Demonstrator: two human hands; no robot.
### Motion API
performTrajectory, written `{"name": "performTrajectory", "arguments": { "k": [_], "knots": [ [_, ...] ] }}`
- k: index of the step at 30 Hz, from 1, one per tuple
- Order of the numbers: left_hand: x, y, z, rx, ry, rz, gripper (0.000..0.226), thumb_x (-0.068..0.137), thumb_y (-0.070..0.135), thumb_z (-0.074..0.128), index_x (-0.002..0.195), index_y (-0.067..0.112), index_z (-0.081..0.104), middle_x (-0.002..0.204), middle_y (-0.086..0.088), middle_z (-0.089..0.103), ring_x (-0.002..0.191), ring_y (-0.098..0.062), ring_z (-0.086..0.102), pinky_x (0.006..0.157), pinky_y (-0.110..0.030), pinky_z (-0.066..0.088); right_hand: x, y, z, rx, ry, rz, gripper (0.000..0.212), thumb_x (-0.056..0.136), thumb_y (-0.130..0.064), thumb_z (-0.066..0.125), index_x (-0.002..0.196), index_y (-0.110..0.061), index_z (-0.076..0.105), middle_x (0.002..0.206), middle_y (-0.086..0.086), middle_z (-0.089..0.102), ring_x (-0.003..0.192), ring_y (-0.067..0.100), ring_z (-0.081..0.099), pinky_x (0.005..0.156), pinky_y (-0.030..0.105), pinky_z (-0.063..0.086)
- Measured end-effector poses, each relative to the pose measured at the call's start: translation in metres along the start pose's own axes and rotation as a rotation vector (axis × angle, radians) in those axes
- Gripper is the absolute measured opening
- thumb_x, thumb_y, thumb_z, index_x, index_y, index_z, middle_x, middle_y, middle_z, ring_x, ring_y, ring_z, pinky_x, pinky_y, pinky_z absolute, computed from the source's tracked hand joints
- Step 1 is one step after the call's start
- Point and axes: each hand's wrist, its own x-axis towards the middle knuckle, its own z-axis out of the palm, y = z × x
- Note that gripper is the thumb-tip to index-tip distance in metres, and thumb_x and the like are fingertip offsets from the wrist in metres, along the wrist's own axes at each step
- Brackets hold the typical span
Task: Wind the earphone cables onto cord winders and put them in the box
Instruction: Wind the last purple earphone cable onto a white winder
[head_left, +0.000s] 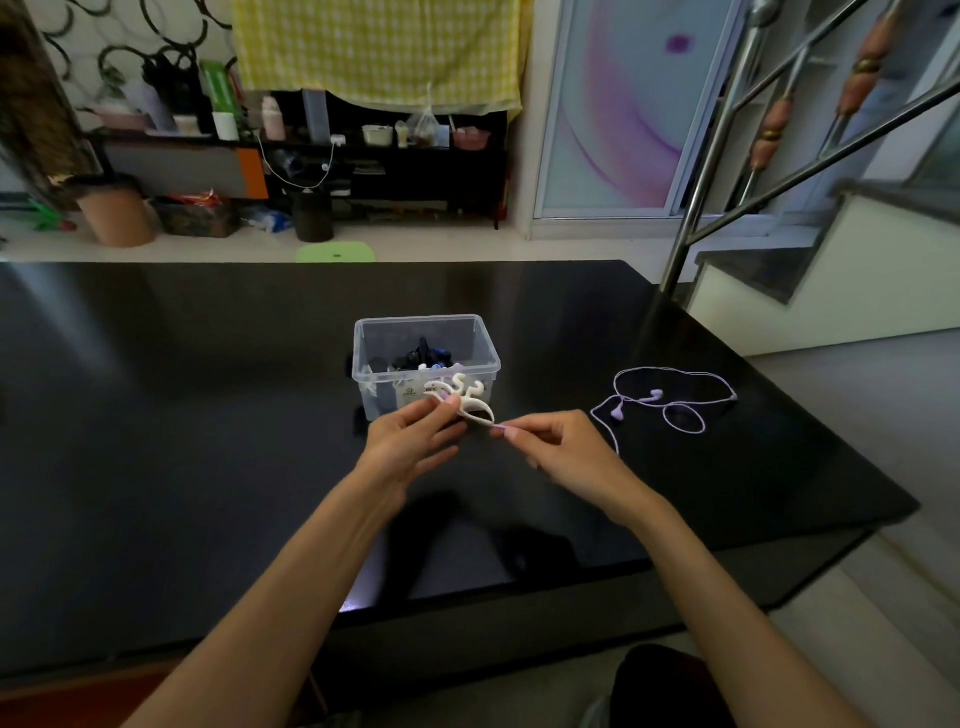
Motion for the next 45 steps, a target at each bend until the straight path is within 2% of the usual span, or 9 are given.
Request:
{"name": "performTrajectory", "arguments": {
  "k": [5,8,13,19,24,28,32,39,45],
  "knots": [
    [0.004,0.002,-0.002,-0.080,-0.073,-0.034,0.014,0.088,0.021,0.063,0.101,0.016,0.063,0.099,-0.001,0.073,0.091,-0.009,0.068,0.071,-0.022,0.057,0.006,0.002,-0.005,0.077,0.128,0.064,0.020,0.095,-0.022,0.054,0.101,-0.019,0.073,0.053,-0.008,0.047,0.044,-0.003,0.041,0.045,0.008,0.031],
    [0.004,0.001,-0.001,-0.087,-0.043,-0.021,0.017,0.089,0.019,0.063,0.105,0.012,0.061,0.102,-0.003,0.071,0.094,-0.011,0.067,0.072,-0.021,0.057,0.003,-0.001,-0.005,0.138,-0.003,0.069,0.017,0.093,-0.024,0.057,0.100,-0.023,0.073,0.049,-0.011,0.044,0.044,-0.001,0.036,0.042,0.010,0.026],
    [0.002,-0.004,0.005,0.207,0.015,0.116,0.013,0.086,0.015,0.067,0.098,0.012,0.062,0.097,-0.009,0.069,0.091,-0.018,0.067,0.073,-0.025,0.056,0.001,-0.004,0.000,0.020,0.005,-0.019,0.015,0.090,-0.027,0.062,0.097,-0.026,0.074,0.055,-0.007,0.054,0.050,-0.001,0.043,0.052,0.015,0.035],
    [-0.004,-0.002,0.004,0.553,-0.315,0.077,0.017,0.084,0.025,0.068,0.101,0.020,0.069,0.089,0.007,0.074,0.084,-0.001,0.069,0.082,-0.025,0.054,0.000,-0.003,-0.022,-0.247,0.137,-0.237,0.008,0.075,-0.031,0.077,0.082,-0.027,0.076,0.074,-0.010,0.072,0.073,0.002,0.067,0.072,0.028,0.055],
    [-0.004,0.002,0.000,0.562,-0.513,-0.076,0.041,0.076,0.035,0.068,0.112,0.016,0.068,0.106,-0.001,0.072,0.101,-0.014,0.068,0.087,-0.029,0.055,0.000,0.002,-0.037,-0.303,-0.016,-0.179,0.030,0.075,-0.045,0.071,0.104,-0.040,0.069,0.057,-0.006,0.050,0.053,0.001,0.043,0.059,0.023,0.036],
    [-0.003,0.003,-0.003,0.609,-0.574,-0.124,0.031,0.087,0.028,0.062,0.114,0.013,0.067,0.109,-0.003,0.071,0.104,-0.017,0.066,0.092,-0.032,0.053,-0.006,-0.002,-0.040,-0.298,-0.232,-0.109,0.027,0.086,-0.037,0.062,0.113,-0.039,0.064,0.060,-0.019,0.060,0.057,-0.006,0.050,0.059,0.007,0.038],
    [-0.007,0.004,-0.004,0.669,-0.682,-0.183,0.030,0.089,0.028,0.061,0.115,0.014,0.066,0.105,-0.001,0.070,0.095,-0.011,0.066,0.083,-0.026,0.053,-0.005,0.001,-0.044,-0.310,-0.350,-0.074,0.041,0.084,-0.042,0.061,0.123,-0.048,0.051,0.061,0.001,0.041,0.056,0.003,0.036,0.056,0.015,0.031],
    [-0.009,0.003,-0.001,0.631,-0.746,-0.222,0.028,0.091,0.025,0.059,0.114,0.010,0.065,0.098,-0.001,0.070,0.091,-0.010,0.066,0.084,-0.026,0.053,-0.009,0.001,-0.048,-0.205,-0.321,-0.045,0.031,0.069,-0.047,0.072,0.082,-0.018,0.075,0.069,0.002,0.065,0.063,0.004,0.051,0.063,0.022,0.039],
    [-0.017,0.010,0.002,0.579,-0.765,-0.145,0.025,0.096,0.027,0.049,0.089,0.015,0.070,0.072,0.004,0.057,0.063,0.000,0.051,0.064,-0.013,0.045,-0.017,-0.008,-0.052,-0.093,-0.342,-0.035,0.046,0.076,-0.045,0.062,0.080,0.000,0.069,0.068,0.010,0.049,0.062,0.013,0.038,0.057,0.021,0.029]
  ]
}}
